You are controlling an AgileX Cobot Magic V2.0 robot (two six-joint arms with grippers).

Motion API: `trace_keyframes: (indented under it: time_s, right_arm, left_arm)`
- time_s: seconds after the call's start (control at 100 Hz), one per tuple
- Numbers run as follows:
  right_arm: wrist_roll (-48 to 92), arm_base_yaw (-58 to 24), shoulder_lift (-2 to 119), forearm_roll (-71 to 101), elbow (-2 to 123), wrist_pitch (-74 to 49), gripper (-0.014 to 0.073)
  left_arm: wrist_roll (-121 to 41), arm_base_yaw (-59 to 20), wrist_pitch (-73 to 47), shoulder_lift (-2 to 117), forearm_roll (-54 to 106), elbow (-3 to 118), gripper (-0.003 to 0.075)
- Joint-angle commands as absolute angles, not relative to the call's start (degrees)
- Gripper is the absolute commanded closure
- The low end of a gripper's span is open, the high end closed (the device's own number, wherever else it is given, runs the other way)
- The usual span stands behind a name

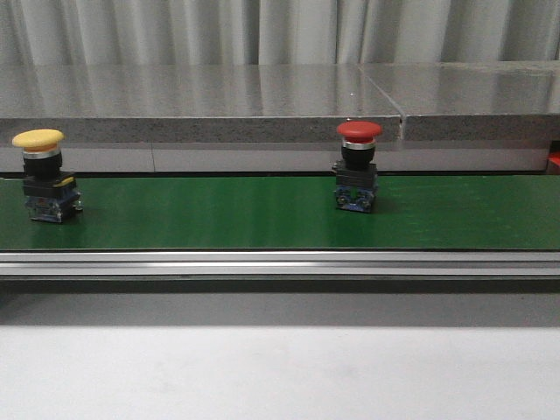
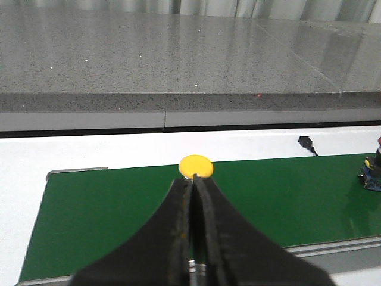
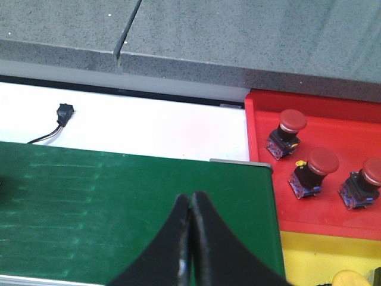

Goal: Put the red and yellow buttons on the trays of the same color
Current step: 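Lower the right gripper onto the red button at the belt end and grasp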

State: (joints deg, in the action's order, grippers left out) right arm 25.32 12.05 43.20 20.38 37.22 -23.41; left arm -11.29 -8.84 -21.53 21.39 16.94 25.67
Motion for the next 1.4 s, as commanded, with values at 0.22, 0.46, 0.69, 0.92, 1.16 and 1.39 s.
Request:
trace_keyframes:
  time_s: [0.22,0.46,0.69,0.92,1.16,1.39]
  right_arm:
    - [26.0,12.0,42.8,21.3,38.6,-26.7,0.0204]
    - [26.0,12.0,43.2,23.2,39.1,-28.7,-0.0042]
    - [26.0,11.7,50.8,23.2,45.3,-34.5,-0.0041]
    - [27.0,5.6,62.1,23.2,51.6,-37.5,-0.0041]
    - [27.1,0.8,72.5,23.2,56.1,-37.4,-0.0041]
    - [27.2,-0.3,80.0,23.2,60.4,-37.2,-0.0041]
  left_arm:
    - [-11.4,-9.4,-17.7,21.6,17.9,27.2,0.0739]
    - [-11.4,-9.4,-17.7,21.6,17.9,27.2,0.0739]
    - [-11.4,-9.4,-17.7,21.6,17.9,27.2,0.0739]
    - [-11.4,-9.4,-17.7,21.6,17.9,27.2,0.0739]
    - [-11.4,-9.4,-17.7,21.6,17.9,27.2,0.0739]
    - [-11.4,-9.4,-17.7,21.6,17.9,27.2,0.0739]
